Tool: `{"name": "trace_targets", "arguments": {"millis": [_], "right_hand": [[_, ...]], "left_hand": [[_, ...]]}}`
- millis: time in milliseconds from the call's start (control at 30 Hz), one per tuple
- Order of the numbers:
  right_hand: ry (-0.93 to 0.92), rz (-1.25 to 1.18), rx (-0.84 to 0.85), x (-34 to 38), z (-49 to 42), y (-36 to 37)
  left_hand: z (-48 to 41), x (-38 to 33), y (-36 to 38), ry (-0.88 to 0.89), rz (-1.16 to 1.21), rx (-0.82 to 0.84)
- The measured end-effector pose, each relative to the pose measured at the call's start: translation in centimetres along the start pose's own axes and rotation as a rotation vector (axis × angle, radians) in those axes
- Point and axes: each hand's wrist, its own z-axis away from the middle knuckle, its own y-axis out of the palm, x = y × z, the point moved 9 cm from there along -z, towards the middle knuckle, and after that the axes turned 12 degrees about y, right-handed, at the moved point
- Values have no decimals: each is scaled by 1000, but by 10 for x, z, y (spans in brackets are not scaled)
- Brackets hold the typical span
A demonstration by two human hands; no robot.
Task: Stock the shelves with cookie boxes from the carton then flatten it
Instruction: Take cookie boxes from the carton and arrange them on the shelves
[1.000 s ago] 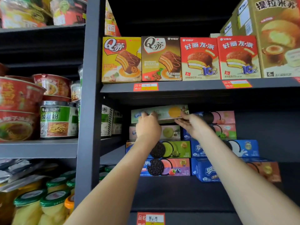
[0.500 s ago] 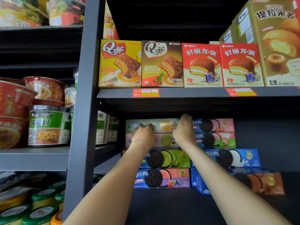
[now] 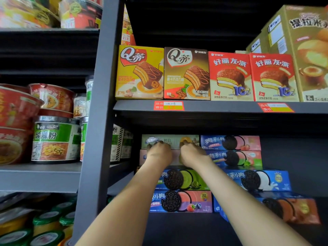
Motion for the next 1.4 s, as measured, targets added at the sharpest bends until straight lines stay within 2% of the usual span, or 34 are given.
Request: {"name": "trace_targets", "arguments": {"millis": [100,200,367,467,567,667,800,933,1167,1400], "right_hand": [[5,-35,35,-2,5,5],[-20,-67,1,-1,17,-5],[-31,-149,-201,-17,58,-51],[-50,-174,-397,-38,100,-82],[-100,-211,-473,-63,152,-101],[-186,-277,-611,-96,213,-114],[-256,-451,-584,-155,287,-108],[-241,-535,-472,-223,343,-79],[-138,-424,-183,-326,420,4],[-6,-435,58,-385,505,123]], "left_hand": [[5,0,6,8,14,34],[11,-4,5,11,33,5],[35,-30,-16,17,156,-104],[66,-58,-44,38,173,-242],[113,-97,-72,127,208,-446],[168,-141,-75,197,318,-534],[246,-204,-54,194,332,-599],[299,-269,-5,147,398,-493],[364,-363,106,101,552,-208],[460,-387,250,6,588,145]]}}
